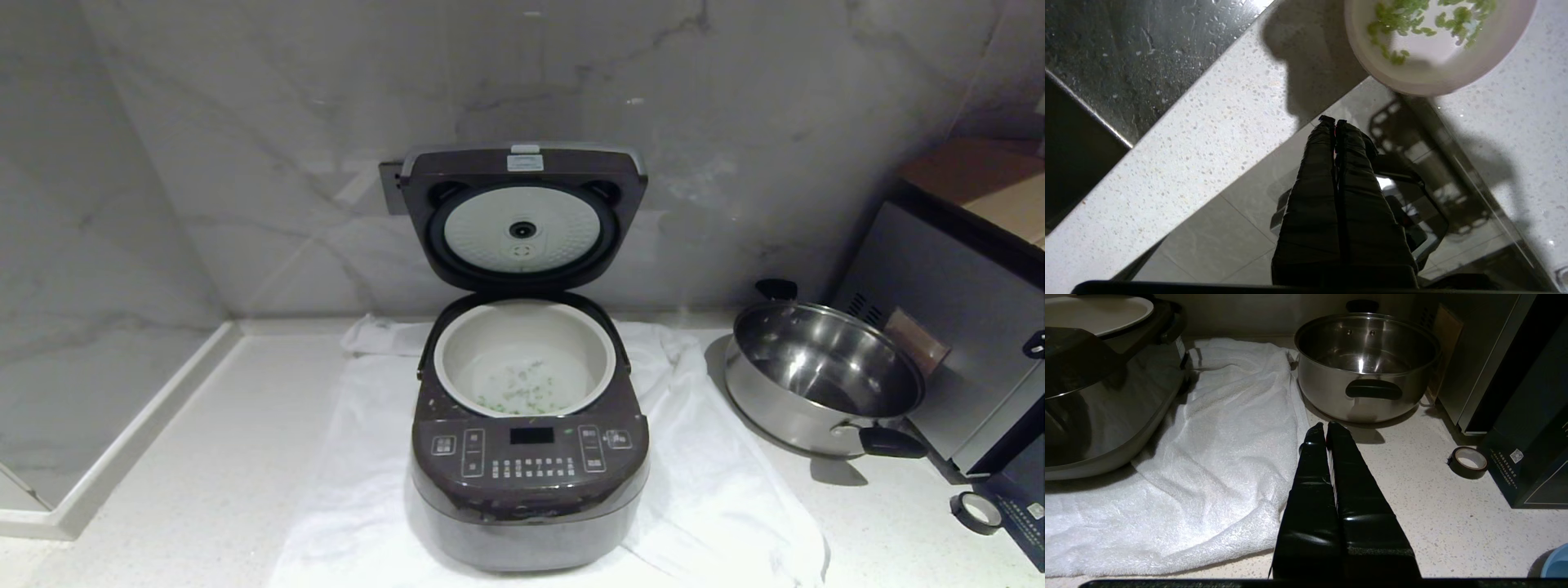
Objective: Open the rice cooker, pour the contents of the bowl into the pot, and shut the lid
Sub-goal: Pour the water from the bowl into the rice cooker
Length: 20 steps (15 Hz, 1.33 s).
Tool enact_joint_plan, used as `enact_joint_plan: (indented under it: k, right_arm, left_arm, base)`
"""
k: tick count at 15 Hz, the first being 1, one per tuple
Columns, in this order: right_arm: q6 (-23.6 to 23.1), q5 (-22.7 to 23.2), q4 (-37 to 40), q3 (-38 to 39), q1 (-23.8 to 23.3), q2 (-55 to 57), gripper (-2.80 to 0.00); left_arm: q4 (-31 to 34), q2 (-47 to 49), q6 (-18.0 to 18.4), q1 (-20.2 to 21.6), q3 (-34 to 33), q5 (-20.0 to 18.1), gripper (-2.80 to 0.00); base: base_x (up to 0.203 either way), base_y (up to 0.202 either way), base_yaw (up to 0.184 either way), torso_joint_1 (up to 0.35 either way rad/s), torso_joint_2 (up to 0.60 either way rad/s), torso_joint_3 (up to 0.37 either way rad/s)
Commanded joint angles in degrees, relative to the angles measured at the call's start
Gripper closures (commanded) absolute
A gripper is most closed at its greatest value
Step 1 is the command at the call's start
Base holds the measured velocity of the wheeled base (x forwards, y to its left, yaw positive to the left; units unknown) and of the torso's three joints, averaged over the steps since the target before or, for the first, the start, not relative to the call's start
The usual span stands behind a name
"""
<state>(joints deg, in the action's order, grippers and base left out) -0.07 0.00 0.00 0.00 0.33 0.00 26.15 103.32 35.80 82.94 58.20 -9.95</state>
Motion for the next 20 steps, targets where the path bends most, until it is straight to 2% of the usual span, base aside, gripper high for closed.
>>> enact_joint_plan:
  k: [1, 3, 5, 7, 9, 11, 20]
  right_arm:
    - [-0.01, 0.00, 0.00, 0.09, 0.02, 0.00, 0.00]
    - [-0.01, 0.00, 0.00, 0.09, 0.02, 0.00, 0.00]
    - [-0.01, 0.00, 0.00, 0.09, 0.02, 0.00, 0.00]
    - [-0.01, 0.00, 0.00, 0.09, 0.02, 0.00, 0.00]
    - [-0.01, 0.00, 0.00, 0.09, 0.02, 0.00, 0.00]
    - [-0.01, 0.00, 0.00, 0.09, 0.02, 0.00, 0.00]
    - [0.07, 0.00, 0.00, 0.09, 0.02, 0.00, 0.00]
  left_arm:
    - [-0.05, 4.53, -0.20, 0.54, 1.62, -0.40, -2.80]
    - [-0.12, 7.75, -1.07, -0.92, 2.97, -1.86, -2.80]
    - [-0.13, 9.32, -5.90, -3.62, 4.00, -2.84, -2.80]
    - [-0.16, 10.03, -7.41, -4.32, 4.16, -3.49, -2.80]
    - [-0.13, 12.42, -11.30, -4.95, 6.62, -3.50, -2.80]
    - [-0.13, 14.05, -13.49, -4.79, 9.22, -3.50, -2.80]
    - [-0.21, 20.82, -13.92, -4.22, 11.86, -2.46, -2.80]
  base:
    - [0.000, 0.000, 0.000, 0.000, 0.00, 0.000]
    - [0.000, 0.000, 0.000, 0.000, 0.00, 0.000]
    - [0.000, 0.000, 0.000, 0.000, 0.00, 0.000]
    - [0.000, 0.000, 0.000, 0.000, 0.00, 0.000]
    - [0.000, 0.000, 0.000, 0.000, 0.00, 0.000]
    - [0.000, 0.000, 0.000, 0.000, 0.00, 0.000]
    - [0.000, 0.000, 0.000, 0.000, 0.00, 0.000]
